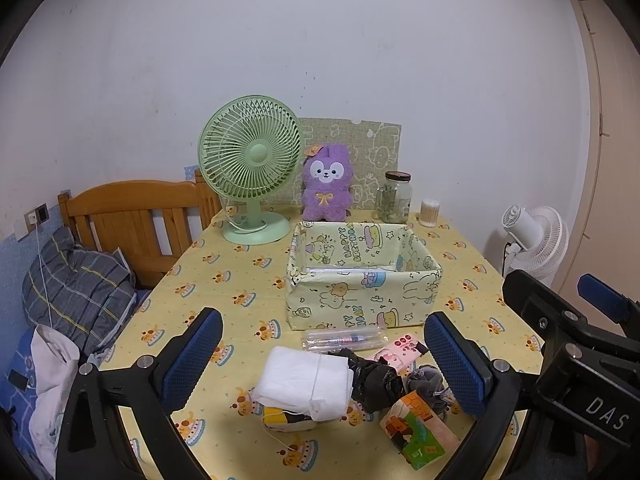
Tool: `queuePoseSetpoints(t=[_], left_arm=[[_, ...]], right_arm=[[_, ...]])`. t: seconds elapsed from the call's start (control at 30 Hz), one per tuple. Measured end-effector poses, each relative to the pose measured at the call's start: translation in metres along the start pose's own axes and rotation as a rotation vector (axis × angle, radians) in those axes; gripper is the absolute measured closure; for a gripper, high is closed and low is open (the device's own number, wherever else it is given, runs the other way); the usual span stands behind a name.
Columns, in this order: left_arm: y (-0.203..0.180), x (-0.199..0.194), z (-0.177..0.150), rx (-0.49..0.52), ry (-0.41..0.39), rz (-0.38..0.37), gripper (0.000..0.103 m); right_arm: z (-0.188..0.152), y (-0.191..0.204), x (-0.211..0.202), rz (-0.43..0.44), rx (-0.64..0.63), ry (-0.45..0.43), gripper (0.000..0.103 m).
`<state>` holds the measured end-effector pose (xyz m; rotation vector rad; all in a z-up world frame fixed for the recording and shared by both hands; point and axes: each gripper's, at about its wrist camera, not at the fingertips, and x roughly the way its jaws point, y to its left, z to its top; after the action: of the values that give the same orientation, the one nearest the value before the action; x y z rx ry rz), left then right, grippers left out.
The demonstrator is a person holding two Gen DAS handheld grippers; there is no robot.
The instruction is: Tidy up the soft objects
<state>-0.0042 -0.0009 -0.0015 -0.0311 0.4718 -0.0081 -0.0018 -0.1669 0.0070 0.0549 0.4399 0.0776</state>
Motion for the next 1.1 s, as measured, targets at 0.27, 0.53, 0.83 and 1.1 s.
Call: queuePoseSetpoints(t=[0.27, 0.53, 0.83, 1.1], left_arm=[[-0.001, 0.002, 0.0005, -0.006, 0.004, -0.004, 0.002], [-0.0018, 0.0028, 0.0002, -0.007, 0.006, -0.007, 0.002], [-0.0013, 0.0033, 0.0003, -0.007, 0.006, -0.007, 0.003], [-0.0041, 0.0008, -0.0012, -0.02, -0.01, 0.004, 0.004]], right_arm=[[-0.0001, 0.0002, -0.0006, -0.005, 0.003, -0.001, 0.0], [0.0008, -0.0003, -0.0002, -0.006, 0.005, -0.002, 0.0], [0.0041, -0.0004, 0.0006, -0.009, 0.006, -0.007, 0.0], [0.004, -0.0009, 0.0004, -0.009, 0.006, -0.013, 0.001]])
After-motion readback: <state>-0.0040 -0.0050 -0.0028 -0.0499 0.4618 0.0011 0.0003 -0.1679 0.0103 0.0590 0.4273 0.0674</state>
